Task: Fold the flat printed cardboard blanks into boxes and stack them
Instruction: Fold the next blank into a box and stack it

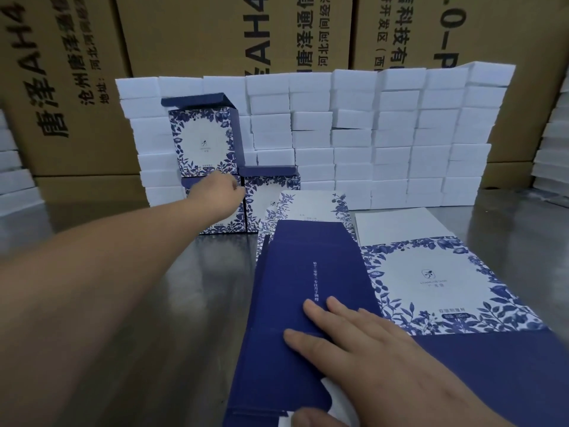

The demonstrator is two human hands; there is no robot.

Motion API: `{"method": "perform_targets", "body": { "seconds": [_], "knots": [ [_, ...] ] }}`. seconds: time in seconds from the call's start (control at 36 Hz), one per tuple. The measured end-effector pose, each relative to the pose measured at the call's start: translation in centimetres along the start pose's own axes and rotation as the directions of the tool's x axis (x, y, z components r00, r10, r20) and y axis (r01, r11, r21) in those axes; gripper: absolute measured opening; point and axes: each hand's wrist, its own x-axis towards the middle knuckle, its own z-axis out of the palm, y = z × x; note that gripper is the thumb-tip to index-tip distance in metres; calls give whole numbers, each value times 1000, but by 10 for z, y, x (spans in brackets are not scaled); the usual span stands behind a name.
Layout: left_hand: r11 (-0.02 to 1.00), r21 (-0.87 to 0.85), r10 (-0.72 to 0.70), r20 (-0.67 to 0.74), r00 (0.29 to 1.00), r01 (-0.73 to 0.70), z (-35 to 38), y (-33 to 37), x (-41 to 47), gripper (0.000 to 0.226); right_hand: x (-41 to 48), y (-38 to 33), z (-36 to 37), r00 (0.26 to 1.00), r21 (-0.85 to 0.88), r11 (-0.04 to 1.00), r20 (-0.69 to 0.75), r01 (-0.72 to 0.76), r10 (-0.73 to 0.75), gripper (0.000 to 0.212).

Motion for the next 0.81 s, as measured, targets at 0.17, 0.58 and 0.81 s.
{"method": "perform_targets", "body": {
  "seconds": [0.17,0.58,0.81],
  "knots": [
    [850,-519,-144,-66,987,90,-3,39,-66,24,-5,2,-8,969,207,975,210,85,-129,81],
    [-110,-905,-186,424,886,410,-31,61,-217,24,-15,-6,-38,998,378,925,-48,46,-30,50],
    [-68,-930,-188,368,910,362,-31,57,-237,21,-12,84,-86,725,898,437,-336,53,602,16]
  ]
}}
